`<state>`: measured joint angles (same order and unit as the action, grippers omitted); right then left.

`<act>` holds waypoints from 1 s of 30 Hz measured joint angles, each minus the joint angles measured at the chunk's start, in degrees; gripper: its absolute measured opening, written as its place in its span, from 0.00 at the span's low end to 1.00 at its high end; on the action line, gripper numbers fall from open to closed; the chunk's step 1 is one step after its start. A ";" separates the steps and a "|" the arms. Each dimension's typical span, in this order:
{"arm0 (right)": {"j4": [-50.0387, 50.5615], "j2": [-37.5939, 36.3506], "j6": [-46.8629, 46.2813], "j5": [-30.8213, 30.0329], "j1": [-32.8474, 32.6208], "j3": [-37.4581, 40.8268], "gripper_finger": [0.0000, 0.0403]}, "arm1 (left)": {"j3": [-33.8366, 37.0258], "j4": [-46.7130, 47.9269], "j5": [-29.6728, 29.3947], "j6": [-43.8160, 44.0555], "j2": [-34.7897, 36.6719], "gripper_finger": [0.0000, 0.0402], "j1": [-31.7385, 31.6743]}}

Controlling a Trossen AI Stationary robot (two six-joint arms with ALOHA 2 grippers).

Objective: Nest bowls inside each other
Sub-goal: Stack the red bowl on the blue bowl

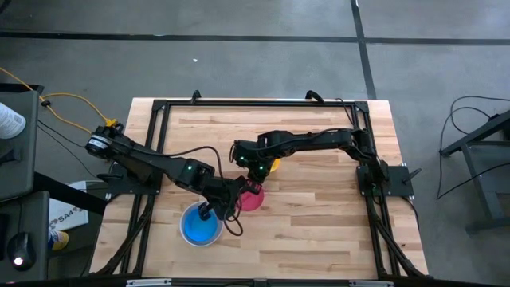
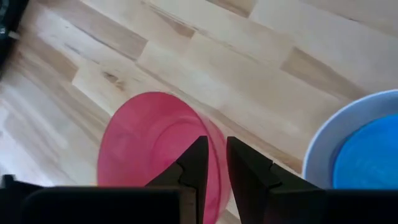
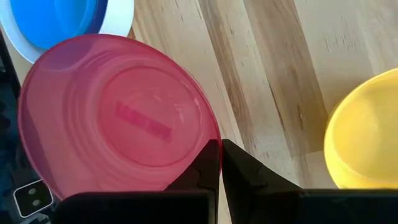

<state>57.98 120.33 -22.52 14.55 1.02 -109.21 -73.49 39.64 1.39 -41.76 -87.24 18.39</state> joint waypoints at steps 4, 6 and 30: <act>0.01 0.00 0.04 0.13 0.00 0.00 0.01 | 0.00 1.23 0.85 0.22 0.00 0.14 0.00; -0.01 0.00 0.10 0.13 0.00 0.00 0.01 | 0.00 1.49 0.85 0.22 0.00 0.14 0.00; -0.98 0.02 12.98 -0.66 -3.69 0.00 0.01 | 0.00 3.96 5.44 1.70 0.52 0.14 0.60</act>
<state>57.00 120.36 -9.54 13.89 -2.68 -109.21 -73.49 43.60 6.83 -40.05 -86.72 19.00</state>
